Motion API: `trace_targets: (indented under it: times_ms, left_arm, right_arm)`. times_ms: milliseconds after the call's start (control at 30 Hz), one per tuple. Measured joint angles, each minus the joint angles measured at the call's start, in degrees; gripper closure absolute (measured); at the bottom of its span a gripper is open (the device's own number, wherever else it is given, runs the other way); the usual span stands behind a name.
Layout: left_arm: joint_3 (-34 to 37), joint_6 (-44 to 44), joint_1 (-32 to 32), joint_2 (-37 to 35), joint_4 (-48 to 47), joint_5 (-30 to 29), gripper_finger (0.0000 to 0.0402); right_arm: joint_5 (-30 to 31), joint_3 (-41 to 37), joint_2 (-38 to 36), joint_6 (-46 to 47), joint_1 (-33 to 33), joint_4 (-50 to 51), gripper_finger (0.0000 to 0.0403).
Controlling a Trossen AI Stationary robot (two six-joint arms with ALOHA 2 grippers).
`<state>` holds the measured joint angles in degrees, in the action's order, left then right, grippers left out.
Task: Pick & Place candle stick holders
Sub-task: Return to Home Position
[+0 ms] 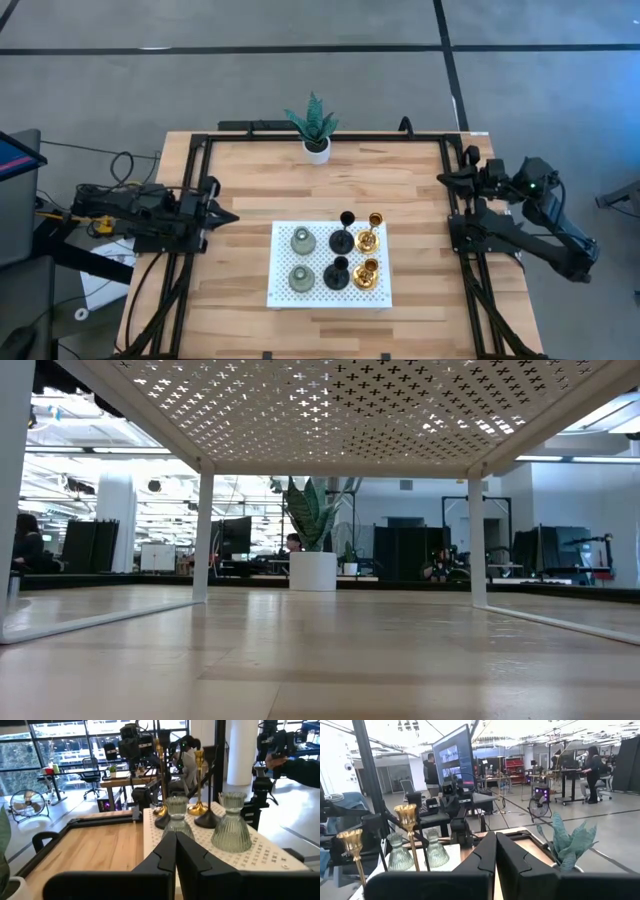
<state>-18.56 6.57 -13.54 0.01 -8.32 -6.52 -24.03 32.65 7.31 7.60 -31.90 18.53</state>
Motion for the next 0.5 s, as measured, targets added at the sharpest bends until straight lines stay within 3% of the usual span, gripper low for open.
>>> trace_targets:
  times_ms: [233,400,500]
  left_arm:
    - [2.9,-1.3,0.0,0.0,7.0,-0.4,0.0395]
    - [3.4,-3.0,0.0,0.0,8.8,-0.4,0.0395]
    - [3.4,-3.0,0.0,0.0,10.0,0.4,0.0396]
  right_arm:
    - [0.0,-5.3,-4.1,1.3,0.0,-4.0,0.0403]
    - [3.3,-10.3,-4.2,10.3,0.0,-15.0,0.0403]
    - [4.8,-11.3,-3.6,12.4,0.0,-15.7,0.0403]
